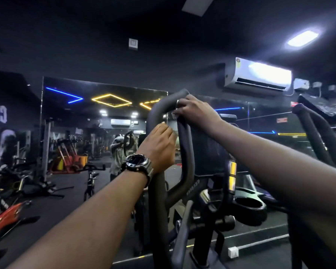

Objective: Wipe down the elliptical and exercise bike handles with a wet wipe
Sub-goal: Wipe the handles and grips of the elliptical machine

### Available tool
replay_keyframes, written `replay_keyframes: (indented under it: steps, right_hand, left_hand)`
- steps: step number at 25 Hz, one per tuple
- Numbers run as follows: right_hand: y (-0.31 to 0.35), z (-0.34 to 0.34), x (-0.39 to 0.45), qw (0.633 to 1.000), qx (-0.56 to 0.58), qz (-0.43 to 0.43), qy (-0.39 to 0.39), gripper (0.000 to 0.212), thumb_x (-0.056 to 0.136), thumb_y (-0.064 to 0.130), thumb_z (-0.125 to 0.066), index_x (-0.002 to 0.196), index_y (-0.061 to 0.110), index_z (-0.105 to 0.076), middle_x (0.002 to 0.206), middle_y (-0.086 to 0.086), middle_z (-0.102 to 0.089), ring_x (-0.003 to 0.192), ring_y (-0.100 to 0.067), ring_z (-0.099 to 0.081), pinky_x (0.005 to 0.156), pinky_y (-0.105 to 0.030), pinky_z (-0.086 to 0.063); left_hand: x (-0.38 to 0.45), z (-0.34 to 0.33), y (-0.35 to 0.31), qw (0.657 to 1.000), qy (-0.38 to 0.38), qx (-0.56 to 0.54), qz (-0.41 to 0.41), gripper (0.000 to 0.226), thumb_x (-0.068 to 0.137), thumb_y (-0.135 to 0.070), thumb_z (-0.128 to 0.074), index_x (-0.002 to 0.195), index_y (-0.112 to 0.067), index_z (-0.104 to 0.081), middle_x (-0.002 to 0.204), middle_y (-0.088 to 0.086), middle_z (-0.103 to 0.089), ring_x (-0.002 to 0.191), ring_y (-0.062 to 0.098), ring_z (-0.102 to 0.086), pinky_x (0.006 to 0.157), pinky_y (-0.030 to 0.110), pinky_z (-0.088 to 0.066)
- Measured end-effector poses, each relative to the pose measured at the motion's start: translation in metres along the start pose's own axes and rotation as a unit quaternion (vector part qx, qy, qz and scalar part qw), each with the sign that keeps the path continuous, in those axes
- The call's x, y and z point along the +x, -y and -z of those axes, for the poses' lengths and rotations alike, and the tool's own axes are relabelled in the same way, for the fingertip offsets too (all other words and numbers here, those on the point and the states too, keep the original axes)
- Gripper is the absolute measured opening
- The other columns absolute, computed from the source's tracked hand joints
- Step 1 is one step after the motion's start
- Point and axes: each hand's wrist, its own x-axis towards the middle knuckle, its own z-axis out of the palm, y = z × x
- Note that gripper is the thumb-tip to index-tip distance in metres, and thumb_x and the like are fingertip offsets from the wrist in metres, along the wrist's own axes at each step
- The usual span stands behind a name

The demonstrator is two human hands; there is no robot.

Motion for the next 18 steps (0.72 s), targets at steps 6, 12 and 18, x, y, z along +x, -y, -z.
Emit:
replay_keyframes:
  steps: [6,12,18]
  right_hand:
    - [0.040,-0.009,-0.062,0.981,0.025,0.192,0.011,0.016,0.084,0.022,-0.058,0.082,0.017,-0.074,0.096,-0.002,-0.066,0.091,-0.029,-0.058,0.072,-0.042,-0.054]
    - [0.010,-0.013,-0.021,0.998,0.046,0.016,-0.048,0.013,0.086,0.013,-0.064,0.097,0.016,-0.070,0.108,-0.010,-0.058,0.098,-0.034,-0.053,0.074,-0.045,-0.057]
    - [0.000,-0.020,-0.048,0.978,0.182,-0.034,-0.100,0.033,0.084,0.008,-0.059,0.109,0.025,-0.072,0.100,-0.004,-0.061,0.090,-0.029,-0.060,0.067,-0.042,-0.055]
  left_hand:
    - [-0.014,0.005,0.003,0.999,0.017,-0.034,0.000,0.017,0.086,-0.022,-0.046,0.095,-0.014,-0.058,0.091,0.002,-0.056,0.089,0.020,-0.051,0.110,0.042,-0.035]
    - [-0.016,0.004,-0.001,0.999,0.038,0.006,0.024,0.041,0.090,-0.035,-0.048,0.123,-0.012,-0.055,0.127,0.008,-0.056,0.126,0.023,-0.049,0.122,0.041,-0.019]
    - [-0.015,0.000,-0.012,0.990,0.077,0.004,0.115,0.092,0.088,-0.063,-0.036,0.157,-0.012,-0.003,0.165,0.006,0.009,0.151,0.018,0.016,0.123,0.038,0.007]
